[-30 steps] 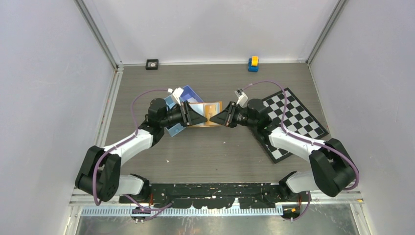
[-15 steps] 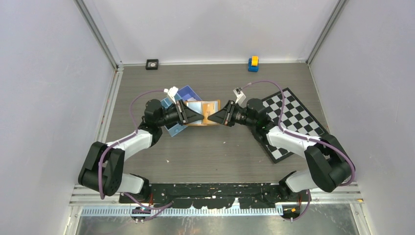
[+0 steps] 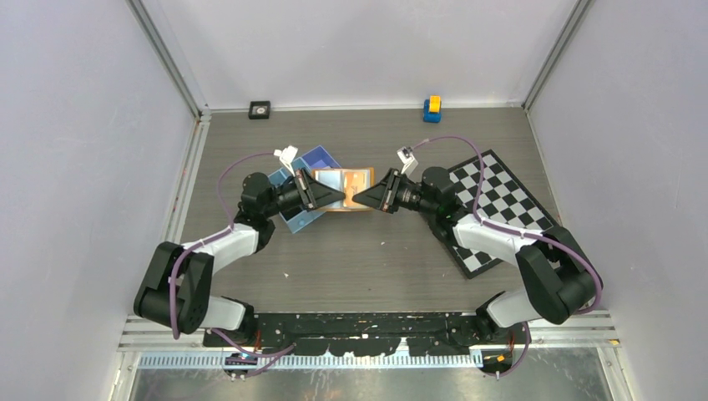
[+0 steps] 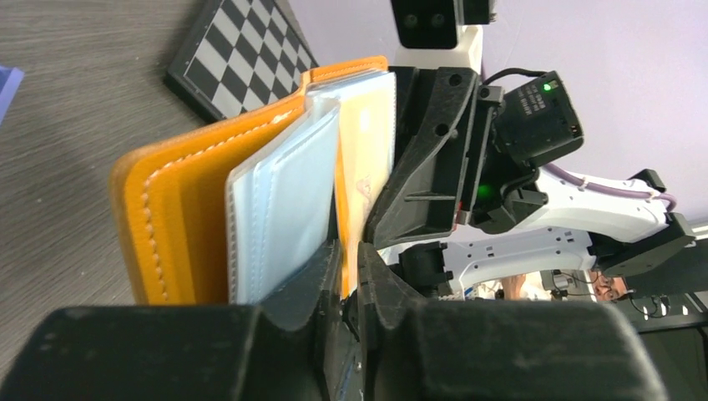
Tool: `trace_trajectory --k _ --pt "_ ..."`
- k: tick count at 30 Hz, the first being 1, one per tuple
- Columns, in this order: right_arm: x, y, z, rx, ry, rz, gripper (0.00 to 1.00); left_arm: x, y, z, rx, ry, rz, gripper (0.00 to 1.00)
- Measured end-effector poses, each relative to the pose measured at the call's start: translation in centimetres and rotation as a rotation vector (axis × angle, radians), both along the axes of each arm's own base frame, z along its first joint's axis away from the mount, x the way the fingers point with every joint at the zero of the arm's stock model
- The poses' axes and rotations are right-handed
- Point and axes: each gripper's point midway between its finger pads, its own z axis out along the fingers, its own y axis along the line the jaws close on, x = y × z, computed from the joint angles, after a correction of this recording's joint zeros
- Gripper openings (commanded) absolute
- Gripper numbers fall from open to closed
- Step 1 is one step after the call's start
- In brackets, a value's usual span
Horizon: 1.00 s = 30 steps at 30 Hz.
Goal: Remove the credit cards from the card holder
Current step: Remove the credit card from the card holder.
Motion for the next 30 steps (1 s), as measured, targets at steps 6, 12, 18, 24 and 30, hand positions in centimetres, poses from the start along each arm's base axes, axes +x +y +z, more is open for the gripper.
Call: trace_trajectory --k 6,12,18,24,30 --pt "0.0 0.1 0.7 0.018 -0.017 0.009 0.01 0.0 -0.1 1.2 -0.060 -0.027 -0.016 0.22" --pt "-0.5 0.3 0.7 0.022 -0.015 0.037 0.01 -0.3 -0.4 1.4 -0.084 -0.028 -0.048 0.19" --pt "-0.8 0.5 0.5 0.015 -0.015 0.048 0.01 -0.3 -0.4 0.9 -0.077 -0.011 -0.056 0.00" --pt "-0.8 0.3 0.5 0.001 -0.020 0.040 0.09 -0.3 -0.4 0.7 -0.075 -0.005 -0.057 0.00" --pt "-1.1 0.0 0.5 0.002 -0.018 0.032 0.21 -0.4 -0.4 0.8 -0.076 -0.003 -0.063 0.00"
